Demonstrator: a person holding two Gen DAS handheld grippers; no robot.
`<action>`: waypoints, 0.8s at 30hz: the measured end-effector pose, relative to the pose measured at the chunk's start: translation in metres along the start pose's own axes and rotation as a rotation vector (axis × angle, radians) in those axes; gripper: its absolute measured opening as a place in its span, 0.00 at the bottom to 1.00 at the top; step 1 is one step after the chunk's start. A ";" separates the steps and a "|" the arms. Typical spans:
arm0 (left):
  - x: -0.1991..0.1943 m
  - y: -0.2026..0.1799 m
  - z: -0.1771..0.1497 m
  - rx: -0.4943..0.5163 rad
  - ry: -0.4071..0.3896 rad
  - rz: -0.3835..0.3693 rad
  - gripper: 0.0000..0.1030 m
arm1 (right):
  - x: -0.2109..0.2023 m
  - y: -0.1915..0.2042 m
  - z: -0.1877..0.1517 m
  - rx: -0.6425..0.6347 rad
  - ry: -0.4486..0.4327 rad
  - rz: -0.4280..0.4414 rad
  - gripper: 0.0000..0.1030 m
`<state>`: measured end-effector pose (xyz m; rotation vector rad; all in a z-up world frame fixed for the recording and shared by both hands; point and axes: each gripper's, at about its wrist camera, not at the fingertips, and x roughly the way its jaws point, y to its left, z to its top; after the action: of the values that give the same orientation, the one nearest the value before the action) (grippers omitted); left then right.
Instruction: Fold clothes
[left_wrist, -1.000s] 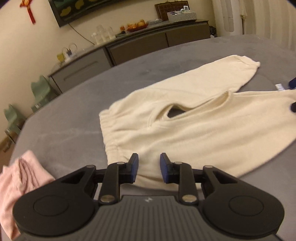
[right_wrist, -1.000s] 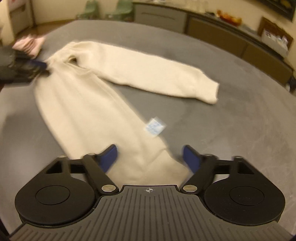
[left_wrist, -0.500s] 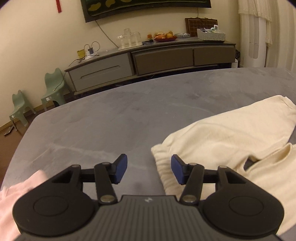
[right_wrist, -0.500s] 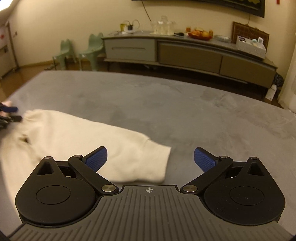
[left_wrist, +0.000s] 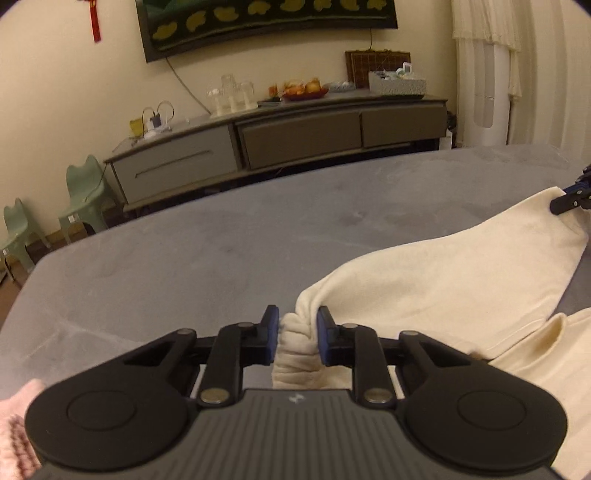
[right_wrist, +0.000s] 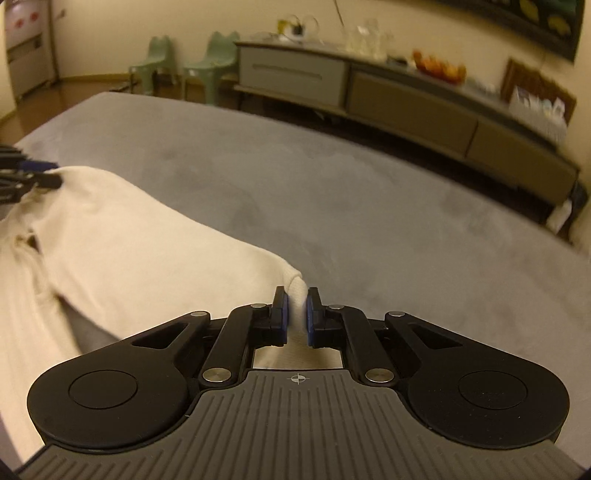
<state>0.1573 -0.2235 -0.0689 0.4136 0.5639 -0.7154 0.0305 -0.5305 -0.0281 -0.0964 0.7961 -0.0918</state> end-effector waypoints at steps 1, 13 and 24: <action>-0.013 0.003 0.000 -0.004 -0.029 -0.007 0.20 | -0.013 0.006 0.000 -0.040 -0.024 -0.018 0.07; -0.119 0.019 -0.090 0.047 0.066 -0.050 0.34 | -0.122 0.098 -0.133 -0.572 -0.049 -0.186 0.66; -0.106 0.073 -0.083 -0.629 0.210 -0.302 0.52 | -0.122 0.014 -0.130 0.663 -0.027 0.270 0.86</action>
<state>0.1152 -0.0771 -0.0569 -0.1915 1.0227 -0.7425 -0.1471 -0.5085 -0.0335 0.6343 0.7115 -0.0939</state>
